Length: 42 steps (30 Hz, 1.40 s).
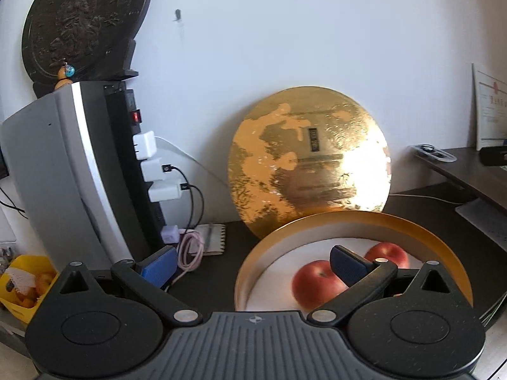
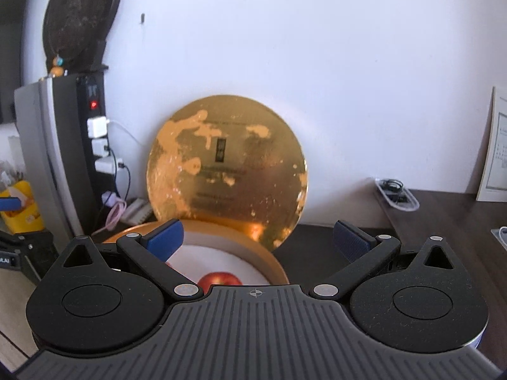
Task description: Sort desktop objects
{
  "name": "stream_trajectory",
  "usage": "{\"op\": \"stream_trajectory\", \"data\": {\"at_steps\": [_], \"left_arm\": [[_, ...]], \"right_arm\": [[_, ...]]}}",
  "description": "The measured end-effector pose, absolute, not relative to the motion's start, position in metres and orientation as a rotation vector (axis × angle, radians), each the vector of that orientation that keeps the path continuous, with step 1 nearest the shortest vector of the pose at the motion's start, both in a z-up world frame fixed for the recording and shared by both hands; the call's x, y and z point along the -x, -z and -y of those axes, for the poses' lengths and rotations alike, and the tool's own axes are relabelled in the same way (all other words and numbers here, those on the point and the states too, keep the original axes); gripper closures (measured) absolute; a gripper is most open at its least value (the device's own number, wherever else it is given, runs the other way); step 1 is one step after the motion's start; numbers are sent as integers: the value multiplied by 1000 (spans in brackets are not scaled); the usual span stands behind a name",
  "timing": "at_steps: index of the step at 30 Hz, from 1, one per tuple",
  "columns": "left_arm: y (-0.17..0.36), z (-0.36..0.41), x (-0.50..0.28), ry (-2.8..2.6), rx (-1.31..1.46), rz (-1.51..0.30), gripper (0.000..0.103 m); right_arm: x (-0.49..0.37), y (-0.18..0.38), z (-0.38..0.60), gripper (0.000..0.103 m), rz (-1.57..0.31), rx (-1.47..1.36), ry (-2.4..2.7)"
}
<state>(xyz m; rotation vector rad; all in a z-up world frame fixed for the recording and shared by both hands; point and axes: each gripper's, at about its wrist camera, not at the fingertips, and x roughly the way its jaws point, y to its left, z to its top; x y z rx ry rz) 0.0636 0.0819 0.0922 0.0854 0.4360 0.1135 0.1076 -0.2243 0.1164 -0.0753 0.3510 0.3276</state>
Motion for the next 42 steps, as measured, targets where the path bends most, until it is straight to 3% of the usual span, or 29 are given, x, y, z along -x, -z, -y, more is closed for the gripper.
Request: {"op": "stream_trajectory", "data": {"at_steps": [20, 35, 42], "left_arm": [[-90, -85, -167, -31, -108, -549, 1], [-66, -132, -264, 155, -86, -401, 0], [-40, -147, -312, 158, 47, -437, 0]], "right_arm": [[-183, -104, 232, 0, -414, -65, -399], [-285, -76, 244, 0, -306, -131, -400], [-345, -35, 243, 0, -334, -113, -357]]}}
